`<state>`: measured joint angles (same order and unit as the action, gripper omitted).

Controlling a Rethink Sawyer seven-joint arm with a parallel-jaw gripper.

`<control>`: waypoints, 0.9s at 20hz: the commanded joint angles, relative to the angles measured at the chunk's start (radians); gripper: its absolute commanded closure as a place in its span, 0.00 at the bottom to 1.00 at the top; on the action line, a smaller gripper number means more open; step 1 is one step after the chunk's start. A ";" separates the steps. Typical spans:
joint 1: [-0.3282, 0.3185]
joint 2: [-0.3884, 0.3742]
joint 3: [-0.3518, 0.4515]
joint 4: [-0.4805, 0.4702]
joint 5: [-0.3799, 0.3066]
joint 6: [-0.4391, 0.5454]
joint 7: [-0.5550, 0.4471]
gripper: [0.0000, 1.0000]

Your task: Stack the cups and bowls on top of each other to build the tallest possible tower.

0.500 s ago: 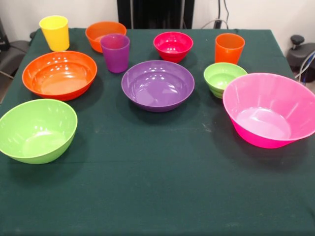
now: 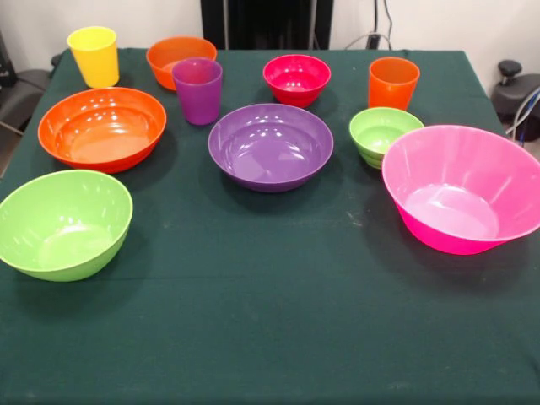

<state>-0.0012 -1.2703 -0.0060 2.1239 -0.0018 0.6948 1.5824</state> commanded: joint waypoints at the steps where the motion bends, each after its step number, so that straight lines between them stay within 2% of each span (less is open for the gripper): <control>1: -0.011 0.030 0.000 -0.034 -0.031 0.113 0.141 0.00; 4: -0.011 0.019 -0.007 -0.031 -0.039 0.119 0.136 0.00; 10: -0.026 0.118 0.009 -0.032 -0.054 0.020 0.144 0.00; 18: -0.032 0.202 0.014 -0.027 -0.070 -0.089 0.150 0.00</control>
<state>-0.0166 -1.1905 -0.0062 2.0811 -0.0064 0.6954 1.5824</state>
